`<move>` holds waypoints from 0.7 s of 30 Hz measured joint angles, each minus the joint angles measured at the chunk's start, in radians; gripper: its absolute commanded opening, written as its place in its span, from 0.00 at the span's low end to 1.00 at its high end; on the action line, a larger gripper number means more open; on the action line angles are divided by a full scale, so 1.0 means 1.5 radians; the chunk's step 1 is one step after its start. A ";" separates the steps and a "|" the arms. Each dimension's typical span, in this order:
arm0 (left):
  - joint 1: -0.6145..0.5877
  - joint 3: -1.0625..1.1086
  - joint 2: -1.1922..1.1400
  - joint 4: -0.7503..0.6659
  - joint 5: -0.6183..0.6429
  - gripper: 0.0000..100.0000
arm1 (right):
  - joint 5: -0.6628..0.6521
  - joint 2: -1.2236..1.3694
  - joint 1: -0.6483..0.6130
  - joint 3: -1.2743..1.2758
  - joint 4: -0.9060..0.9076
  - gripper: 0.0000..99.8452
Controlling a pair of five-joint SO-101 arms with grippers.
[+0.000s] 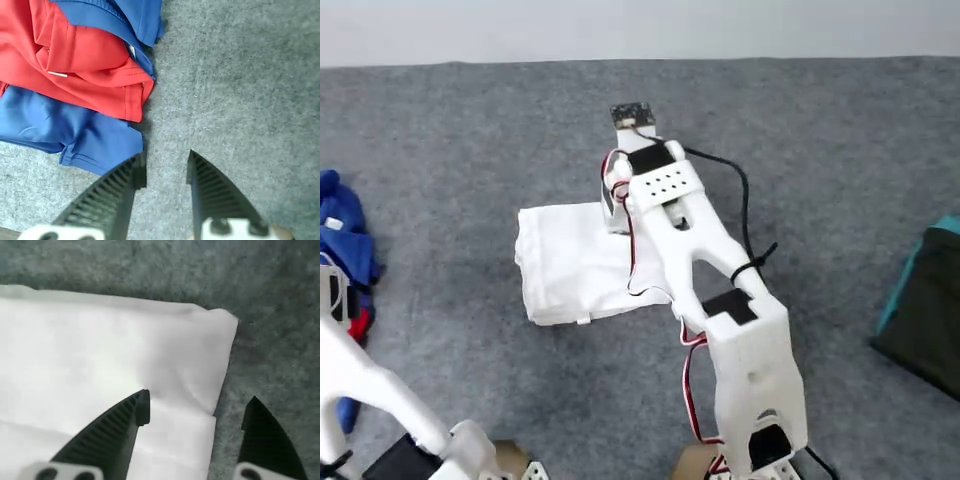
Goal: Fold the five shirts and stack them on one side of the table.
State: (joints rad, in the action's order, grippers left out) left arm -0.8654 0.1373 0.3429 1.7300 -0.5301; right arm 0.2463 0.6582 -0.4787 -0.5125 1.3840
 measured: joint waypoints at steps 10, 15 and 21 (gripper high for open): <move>0.000 0.000 0.000 0.000 0.000 0.14 | 0.000 0.105 -0.004 -0.043 -0.002 0.13; 0.000 0.000 0.000 0.000 0.000 0.14 | -0.014 0.117 -0.001 -0.056 -0.001 0.00; 0.000 0.000 0.000 0.000 0.000 0.14 | -0.056 0.126 -0.001 -0.090 0.062 0.01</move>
State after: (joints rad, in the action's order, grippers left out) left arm -0.8654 0.1373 0.3429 1.7300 -0.5301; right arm 0.1619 0.8470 -0.4803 -0.6475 1.4776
